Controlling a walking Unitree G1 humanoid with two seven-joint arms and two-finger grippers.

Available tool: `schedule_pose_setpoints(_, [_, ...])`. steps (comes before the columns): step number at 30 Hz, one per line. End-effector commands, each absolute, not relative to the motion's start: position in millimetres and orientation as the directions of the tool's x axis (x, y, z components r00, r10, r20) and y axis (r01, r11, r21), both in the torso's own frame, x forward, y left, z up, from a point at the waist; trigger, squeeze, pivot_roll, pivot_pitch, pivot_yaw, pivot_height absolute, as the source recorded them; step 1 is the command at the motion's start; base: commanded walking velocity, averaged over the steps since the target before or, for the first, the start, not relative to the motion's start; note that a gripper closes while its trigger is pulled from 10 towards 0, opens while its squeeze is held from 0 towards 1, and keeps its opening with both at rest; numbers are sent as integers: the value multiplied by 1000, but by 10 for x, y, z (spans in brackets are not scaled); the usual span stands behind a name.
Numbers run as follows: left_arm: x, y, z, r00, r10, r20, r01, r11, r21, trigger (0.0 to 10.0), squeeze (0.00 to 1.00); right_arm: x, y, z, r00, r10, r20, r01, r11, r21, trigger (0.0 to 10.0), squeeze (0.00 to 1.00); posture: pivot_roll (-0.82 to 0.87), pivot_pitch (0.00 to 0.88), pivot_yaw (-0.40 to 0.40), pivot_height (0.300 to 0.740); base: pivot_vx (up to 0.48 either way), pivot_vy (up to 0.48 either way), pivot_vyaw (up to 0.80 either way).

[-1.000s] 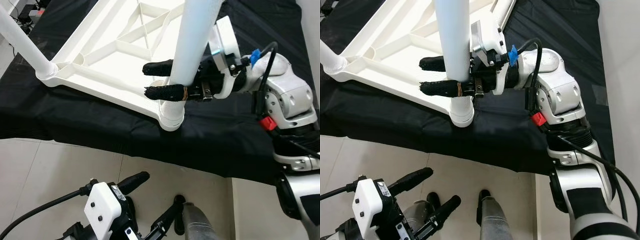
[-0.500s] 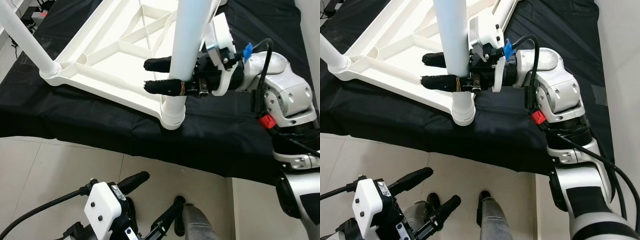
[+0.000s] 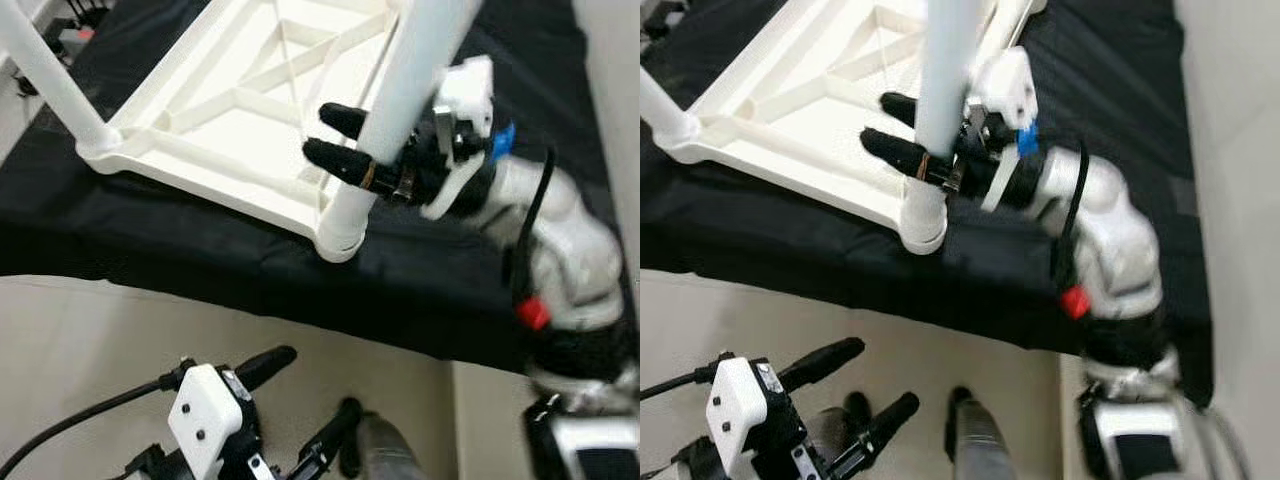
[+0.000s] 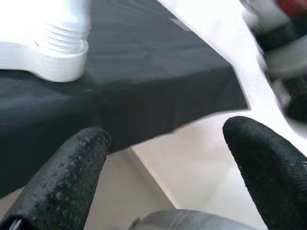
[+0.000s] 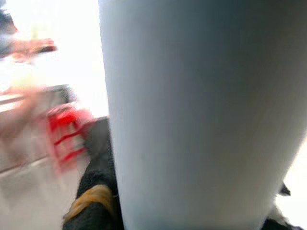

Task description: Building children table

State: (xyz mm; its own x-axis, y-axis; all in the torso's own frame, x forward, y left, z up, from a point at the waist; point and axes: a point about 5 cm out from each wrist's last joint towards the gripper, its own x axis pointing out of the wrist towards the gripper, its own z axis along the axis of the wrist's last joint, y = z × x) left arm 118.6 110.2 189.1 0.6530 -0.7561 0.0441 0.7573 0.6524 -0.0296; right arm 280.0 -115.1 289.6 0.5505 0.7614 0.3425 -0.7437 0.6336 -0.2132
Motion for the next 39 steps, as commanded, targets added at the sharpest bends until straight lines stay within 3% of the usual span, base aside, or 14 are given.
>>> schedule_pose_setpoints(1, [1186, 1112, 1832, 654, -756, 17, 756, 653, -38, 10000, 0, 2692, -1321, 2231, 858, 507, 85, -504, 862, -57, 10000, 0, -21, 399, -42, 740, 0, 0, 0])
schedule_pose_setpoints(3, [1226, 1120, 1812, 649, -761, 20, 761, 648, -36, 10000, 0, 2417, -1289, 2105, 928, 372, 27, -372, 928, -26, 10000, 0, -43, 368, -33, 740, 0, 0, 0])
schedule_pose_setpoints(8, [1256, 1115, 1792, 640, -768, 20, 768, 639, -33, 10000, 0, 2437, -1208, 2150, 916, 399, 45, -396, 916, -55, 10000, 0, -34, 357, -33, 740, 0, 0, 0])
schedule_pose_setpoints(10, [1335, 1112, 1732, 637, -771, 18, 771, 637, -20, 10000, 0, 2597, -1111, 2257, 890, 448, 80, -439, 892, -111, 10000, 0, -32, 299, -44, 740, 0, 0, 0])
schedule_pose_setpoints(16, [1495, 1139, 1637, 674, -738, 26, 738, 675, 27, 10000, 0, 2928, -1105, 2418, 873, 479, 94, -448, 862, -235, 10000, 0, -11, 230, -73, 740, 0, 0, 0])
schedule_pose_setpoints(26, [1658, 1171, 1565, 707, -707, 27, 705, 707, 48, 10000, 0, 2932, -977, 2392, 884, 460, 87, -426, 868, -256, 10000, 0, -11, 161, -72, 740, 0, 0, 0])
schedule_pose_setpoints(29, [1856, 1252, 1619, 755, -654, 44, 647, 754, 115, 10000, 0, 3008, -949, 2367, 882, 466, 74, -436, 865, -250, 10000, 0, -14, 136, -74, 740, 0, 0, 0])
schedule_pose_setpoints(32, [2064, 1338, 1760, 791, -604, 101, 581, 792, 189, 10000, 0, 3093, -959, 2361, 884, 462, 73, -434, 869, -237, 10000, 0, -21, 124, -77, 740, 0, 0, 0])
schedule_pose_setpoints(33, [2363, 1447, 2236, 787, -561, 257, 496, 823, 279, 10000, 0, 3175, -1000, 2374, 891, 446, 80, -426, 885, -189, 10000, 0, -24, 112, -78, 740, 0, 0, 0])
schedule_pose_setpoints(35, [2442, 1478, 2442, 772, -550, 318, 466, 831, 304, 10000, 0, 3202, -1015, 2380, 894, 440, 83, -423, 891, -167, 10000, 0, -24, 108, -77, 740, 0, 0, 0])
schedule_pose_setpoints(36, [2513, 1475, 2761, 722, -561, 406, 444, 825, 350, 10000, 0, 3241, -1032, 2394, 897, 433, 88, -420, 897, -136, 10000, 0, -20, 103, -73, 740, 0, 0, 0])
schedule_pose_setpoints(39, [2535, 1420, 3037, 651, -594, 473, 445, 803, 397, 10000, 0, 3277, -1040, 2409, 898, 431, 92, -420, 900, -118, 10000, 0, -20, 100, -67, 740, 0, 0, 0])
